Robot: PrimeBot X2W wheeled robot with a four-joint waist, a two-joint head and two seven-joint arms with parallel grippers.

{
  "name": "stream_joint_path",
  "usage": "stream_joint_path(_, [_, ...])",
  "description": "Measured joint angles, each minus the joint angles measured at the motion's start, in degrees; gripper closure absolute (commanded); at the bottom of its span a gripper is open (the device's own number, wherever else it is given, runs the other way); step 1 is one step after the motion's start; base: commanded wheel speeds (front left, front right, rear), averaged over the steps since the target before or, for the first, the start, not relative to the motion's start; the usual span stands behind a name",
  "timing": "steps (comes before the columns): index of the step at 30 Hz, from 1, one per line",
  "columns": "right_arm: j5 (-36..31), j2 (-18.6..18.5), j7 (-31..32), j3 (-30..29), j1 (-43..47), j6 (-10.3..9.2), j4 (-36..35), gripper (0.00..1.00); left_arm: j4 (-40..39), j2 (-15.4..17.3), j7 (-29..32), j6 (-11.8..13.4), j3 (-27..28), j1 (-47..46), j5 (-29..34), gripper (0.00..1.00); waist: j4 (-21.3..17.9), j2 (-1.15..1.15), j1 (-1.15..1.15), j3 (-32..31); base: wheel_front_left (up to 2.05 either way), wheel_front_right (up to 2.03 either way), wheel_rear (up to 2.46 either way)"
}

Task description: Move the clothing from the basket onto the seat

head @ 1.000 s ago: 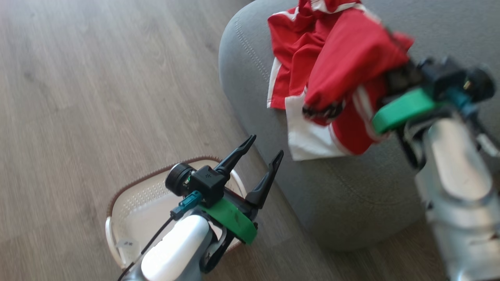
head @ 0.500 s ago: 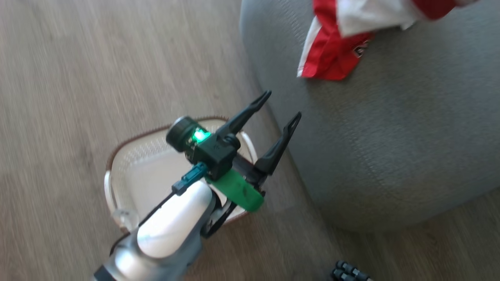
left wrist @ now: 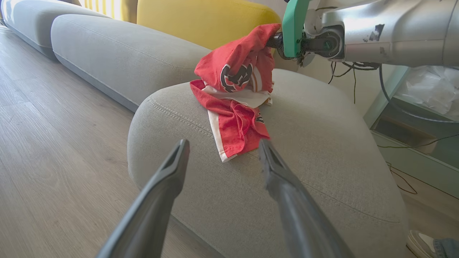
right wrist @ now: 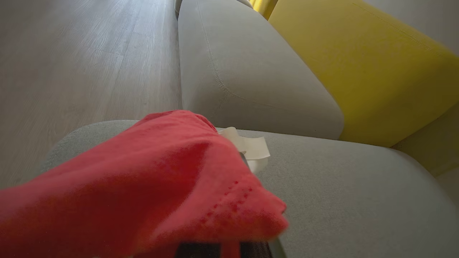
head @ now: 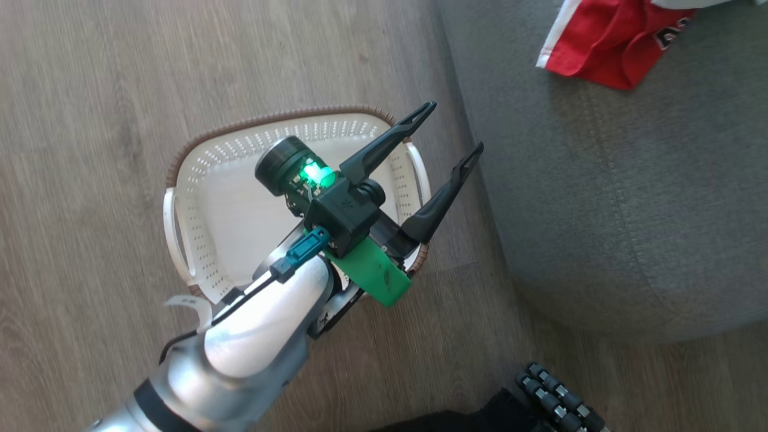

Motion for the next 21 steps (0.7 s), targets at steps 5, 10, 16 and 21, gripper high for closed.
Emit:
stream_joint_path(5, [-3.41, 2.14, -1.67, -4.81, 1.25, 0.0, 4.86, 1.0, -0.98, 0.73, 0.53, 0.26, -0.12, -0.64, 0.01, 0.0, 0.6, 0.0, 0.0, 2.09, 0.0, 0.0, 0.0])
stream_joint_path(10, [-6.41, 4.0, -3.86, -5.48, 1.27, 0.0, 7.58, 1.0, -1.16, 2.0, 1.01, 0.75, -0.1, -0.62, 0.0, 0.0, -0.26, 0.0, 0.0, 2.09, 0.0, 0.0, 0.0])
stream_joint_path(16, [-7.68, 4.08, -5.1, -4.41, 1.09, 0.0, 10.63, 0.0, -1.4, 2.21, 1.01, 0.97, -0.16, -0.29, -0.11, 0.0, -1.66, 0.01, 0.0, 0.31, 0.0, 0.0, 0.0])
stream_joint_path(21, [-7.05, 4.11, -4.6, -2.65, -0.12, 0.0, 14.99, 0.0, -1.1, 2.44, 1.01, 1.18, -0.2, 0.2, -0.7, 0.0, -3.25, 0.0, 0.0, -1.54, 0.0, 0.0, 0.0])
